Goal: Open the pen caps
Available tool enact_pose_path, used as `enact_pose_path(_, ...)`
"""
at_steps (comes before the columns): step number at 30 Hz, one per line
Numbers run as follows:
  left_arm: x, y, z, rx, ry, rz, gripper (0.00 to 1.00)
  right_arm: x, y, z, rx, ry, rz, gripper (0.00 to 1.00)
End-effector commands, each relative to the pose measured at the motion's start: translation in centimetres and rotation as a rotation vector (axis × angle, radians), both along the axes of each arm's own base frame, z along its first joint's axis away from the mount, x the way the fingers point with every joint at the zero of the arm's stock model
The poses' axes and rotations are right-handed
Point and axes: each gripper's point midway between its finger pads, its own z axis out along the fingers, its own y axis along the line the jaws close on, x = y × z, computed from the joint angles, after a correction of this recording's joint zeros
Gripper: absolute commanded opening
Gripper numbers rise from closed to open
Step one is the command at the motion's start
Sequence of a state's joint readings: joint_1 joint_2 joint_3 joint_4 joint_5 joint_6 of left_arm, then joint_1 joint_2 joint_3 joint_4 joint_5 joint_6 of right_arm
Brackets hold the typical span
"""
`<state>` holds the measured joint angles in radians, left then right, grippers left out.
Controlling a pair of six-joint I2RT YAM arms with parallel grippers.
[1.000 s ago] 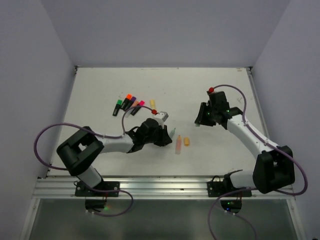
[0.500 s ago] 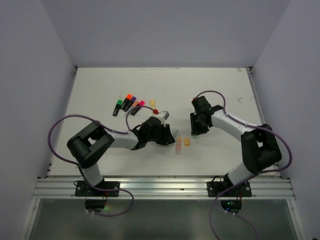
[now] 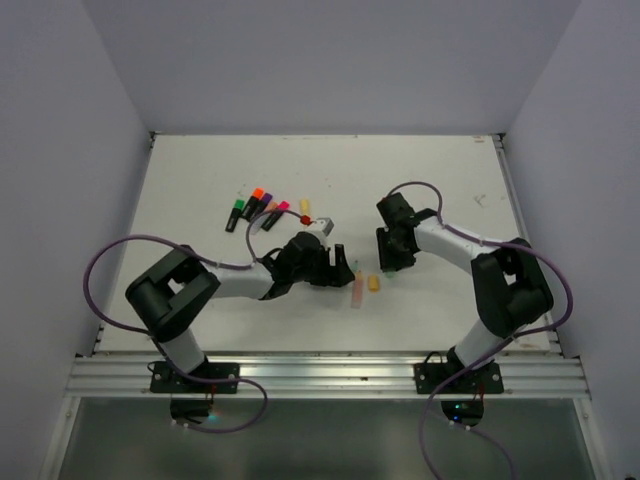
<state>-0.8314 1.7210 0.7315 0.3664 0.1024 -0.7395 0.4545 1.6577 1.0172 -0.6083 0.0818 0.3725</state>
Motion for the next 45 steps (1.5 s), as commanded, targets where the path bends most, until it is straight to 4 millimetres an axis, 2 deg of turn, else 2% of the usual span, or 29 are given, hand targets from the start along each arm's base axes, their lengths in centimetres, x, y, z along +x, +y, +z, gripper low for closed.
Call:
enact_pose_path(1,1.5,1.5,2.0,0.050,-0.053,0.079,0.80,1.3,0.2,1.2,-0.012,-0.049,0.009,0.41)
enact_pose_path(3,2.0,2.3,2.9,0.082,-0.078,0.111,0.85,1.4,0.3,1.5,-0.010,-0.053,0.010,0.46)
enact_pose_path(4,2.8,2.6,4.4,0.084,-0.119,0.135,0.87,1.3,0.3,1.6,-0.014,-0.052,0.011,0.49)
enact_pose_path(5,2.8,3.3,4.5,0.118,-0.117,0.149,0.89,1.5,0.3,1.7,-0.013,-0.056,0.011,0.51)
enact_pose_path(6,3.0,3.6,5.1,0.133,-0.132,0.163,0.89,1.5,0.3,1.7,-0.012,-0.056,0.014,0.53)
enact_pose_path(7,3.7,4.2,6.5,0.146,-0.177,0.188,0.91,1.5,0.3,1.7,-0.015,-0.053,0.014,0.57)
enact_pose_path(8,3.6,4.9,6.4,0.187,-0.177,0.193,0.91,1.5,0.3,2.0,-0.013,-0.059,0.013,0.59)
enact_pose_path(9,3.7,6.2,6.9,0.250,-0.198,0.207,0.91,1.5,0.3,2.5,-0.008,-0.072,0.014,0.64)
enact_pose_path(10,4.2,6.5,7.7,0.256,-0.229,0.225,0.91,1.5,0.3,2.5,-0.009,-0.071,0.014,0.66)
enact_pose_path(13,4.3,9.5,8.1,0.373,-0.251,0.291,0.91,1.7,0.4,4.9,0.017,-0.136,0.018,0.74)
enact_pose_path(16,3.4,11.6,7.3,0.411,-0.203,0.342,0.89,2.0,0.5,8.0,0.053,-0.226,0.021,0.82)
enact_pose_path(17,2.8,12.1,6.3,0.417,-0.182,0.342,0.89,1.9,0.6,8.6,0.064,-0.244,0.023,0.84)
enact_pose_path(18,2.5,12.2,5.9,0.406,-0.168,0.341,0.89,1.9,0.6,10.0,0.086,-0.284,0.021,0.85)
enact_pose_path(20,1.6,11.4,5.5,0.342,-0.137,0.314,0.89,1.8,0.6,11.0,0.109,-0.320,0.017,0.86)
enact_pose_path(21,0.9,11.5,4.4,0.345,-0.112,0.304,0.89,1.8,0.6,12.0,0.128,-0.357,0.016,0.86)
enact_pose_path(24,0.1,11.2,2.9,0.327,-0.064,0.288,0.89,1.7,0.6,12.6,0.150,-0.398,0.009,0.86)
enact_pose_path(27,0.2,10.9,1.8,0.339,-0.047,0.277,0.89,1.6,0.4,13.1,0.166,-0.437,-0.005,0.87)
enact_pose_path(32,1.7,9.7,1.0,0.322,-0.044,0.264,0.88,1.3,0.2,13.7,0.192,-0.479,-0.016,0.88)
enact_pose_path(33,1.9,9.5,0.3,0.334,-0.028,0.263,0.88,1.3,0.2,13.8,0.193,-0.484,-0.019,0.88)
enact_pose_path(34,2.3,8.9,0.6,0.324,-0.027,0.264,0.88,1.3,0.1,13.8,0.190,-0.489,-0.023,0.88)
enact_pose_path(35,2.4,8.7,-0.2,0.337,-0.010,0.259,0.88,1.2,0.0,14.1,0.196,-0.500,-0.026,0.88)
enact_pose_path(38,2.6,8.0,-0.8,0.325,0.004,0.255,0.88,1.1,0.0,14.6,0.205,-0.516,-0.026,0.88)
enact_pose_path(41,3.1,7.1,-0.9,0.308,0.011,0.244,0.88,1.1,0.0,14.7,0.212,-0.525,-0.029,0.88)
enact_pose_path(45,4.3,4.3,0.0,0.215,0.010,0.217,0.88,1.2,0.1,14.8,0.217,-0.531,-0.031,0.88)
